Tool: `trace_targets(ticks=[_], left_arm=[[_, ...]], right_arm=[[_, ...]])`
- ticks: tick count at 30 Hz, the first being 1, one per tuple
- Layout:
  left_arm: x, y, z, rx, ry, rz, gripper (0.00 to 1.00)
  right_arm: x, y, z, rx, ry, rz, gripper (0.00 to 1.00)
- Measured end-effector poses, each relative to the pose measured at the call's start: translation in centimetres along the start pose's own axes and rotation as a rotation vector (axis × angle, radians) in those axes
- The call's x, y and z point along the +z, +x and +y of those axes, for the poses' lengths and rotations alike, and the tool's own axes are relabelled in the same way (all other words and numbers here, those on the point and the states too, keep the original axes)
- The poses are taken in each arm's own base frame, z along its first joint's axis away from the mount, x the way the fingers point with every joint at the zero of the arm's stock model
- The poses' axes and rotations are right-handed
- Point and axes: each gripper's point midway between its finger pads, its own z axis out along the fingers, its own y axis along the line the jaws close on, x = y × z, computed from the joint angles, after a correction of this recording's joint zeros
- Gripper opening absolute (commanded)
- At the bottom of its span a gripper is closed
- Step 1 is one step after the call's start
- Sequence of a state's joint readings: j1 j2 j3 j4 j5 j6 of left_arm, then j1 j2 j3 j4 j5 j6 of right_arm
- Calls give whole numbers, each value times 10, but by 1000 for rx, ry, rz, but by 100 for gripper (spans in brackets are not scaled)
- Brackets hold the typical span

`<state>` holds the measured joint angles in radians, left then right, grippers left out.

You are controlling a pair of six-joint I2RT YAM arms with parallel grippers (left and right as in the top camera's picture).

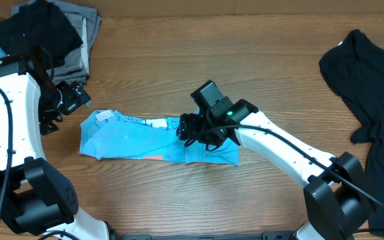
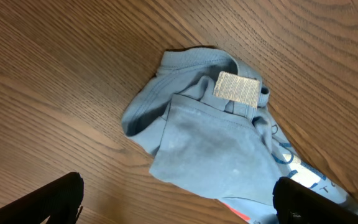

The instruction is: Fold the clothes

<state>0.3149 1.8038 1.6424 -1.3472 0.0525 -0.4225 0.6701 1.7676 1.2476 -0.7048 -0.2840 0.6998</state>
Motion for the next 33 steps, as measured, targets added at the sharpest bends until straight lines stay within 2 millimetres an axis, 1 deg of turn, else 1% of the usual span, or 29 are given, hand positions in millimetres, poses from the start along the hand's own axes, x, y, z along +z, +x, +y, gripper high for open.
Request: trace_targets(ticks=[5, 8, 10, 13, 15, 18, 24, 27, 30, 31, 33], left_arm=[[0, 2, 1, -1, -3, 7, 100], [0, 2, 1, 0, -4, 8, 100], [0, 2, 1, -1, -4, 10, 100], [0, 2, 1, -1, -4, 10, 100], [0, 2, 1, -1, -4, 10, 100], [0, 2, 1, -1, -4, 10, 100], [0, 3, 1, -1, -5, 10, 100], [0, 3, 1, -1, -5, 11, 100], [0, 3, 1, -1, -5, 11, 100], [0, 3, 1, -1, -5, 10, 100], [0, 3, 1, -1, -5, 11, 100]], right_arm=[[1, 0, -2, -16, 5, 5, 86], [-2, 1, -13, -7, 32, 27, 88], [-7, -7, -22, 10, 40, 21, 88], [-16, -27, -32, 33, 36, -15, 87], [-18, -34, -34, 39, 28, -35, 88], [-15, -38, -32, 31, 14, -43, 89], [9, -31, -32, 31, 10, 14, 89], [13, -31, -31, 32, 1, 23, 86], [13, -32, -28, 25, -14, 17, 77], [14, -33, -27, 26, -18, 16, 73], [14, -34, -23, 18, -28, 8, 69]])
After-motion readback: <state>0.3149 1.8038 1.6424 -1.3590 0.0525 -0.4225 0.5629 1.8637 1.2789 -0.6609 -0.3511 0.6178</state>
